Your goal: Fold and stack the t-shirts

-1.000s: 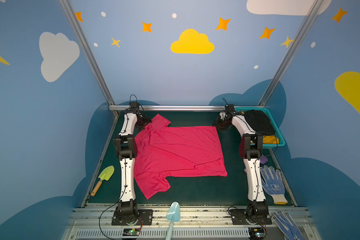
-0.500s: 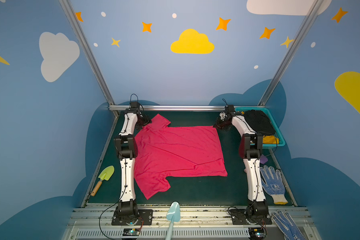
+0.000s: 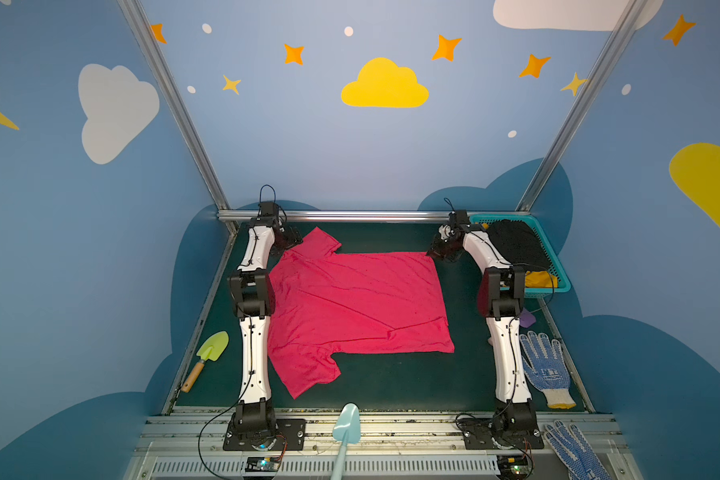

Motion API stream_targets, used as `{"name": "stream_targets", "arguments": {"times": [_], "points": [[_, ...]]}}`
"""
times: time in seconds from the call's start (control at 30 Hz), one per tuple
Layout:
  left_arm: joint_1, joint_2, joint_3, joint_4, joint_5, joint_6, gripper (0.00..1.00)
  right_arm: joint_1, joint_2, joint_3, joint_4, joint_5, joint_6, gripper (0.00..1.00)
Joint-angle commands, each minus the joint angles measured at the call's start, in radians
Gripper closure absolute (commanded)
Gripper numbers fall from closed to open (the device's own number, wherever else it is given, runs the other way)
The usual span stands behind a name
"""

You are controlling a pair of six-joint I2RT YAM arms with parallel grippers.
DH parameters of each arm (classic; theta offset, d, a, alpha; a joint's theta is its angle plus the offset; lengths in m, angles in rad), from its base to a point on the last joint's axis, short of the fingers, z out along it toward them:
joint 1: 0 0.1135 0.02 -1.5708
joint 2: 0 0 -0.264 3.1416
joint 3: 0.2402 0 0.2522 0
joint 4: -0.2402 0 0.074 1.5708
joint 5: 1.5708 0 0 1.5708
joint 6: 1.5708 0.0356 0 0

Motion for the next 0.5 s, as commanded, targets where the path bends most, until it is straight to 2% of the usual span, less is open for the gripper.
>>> {"name": "stream_targets", "arguments": {"times": [0.0, 0.17, 0.37, 0.47], "points": [[0.007, -0.014, 0.016, 0.038, -0.013, 0.038, 0.13, -0.004, 0.024, 0.019, -0.03, 0.006, -0.009, 0.88], [0.007, 0.009, 0.021, 0.02, -0.022, 0.073, 0.17, -0.006, 0.026, 0.018, -0.025, 0.0, -0.003, 0.9], [0.005, 0.039, 0.021, -0.024, 0.044, 0.089, 0.23, -0.007, 0.022, 0.02, -0.019, -0.006, 0.0, 0.91], [0.005, 0.049, 0.021, -0.035, 0.074, 0.083, 0.29, -0.007, 0.018, 0.02, -0.022, -0.008, 0.001, 0.92]]}}
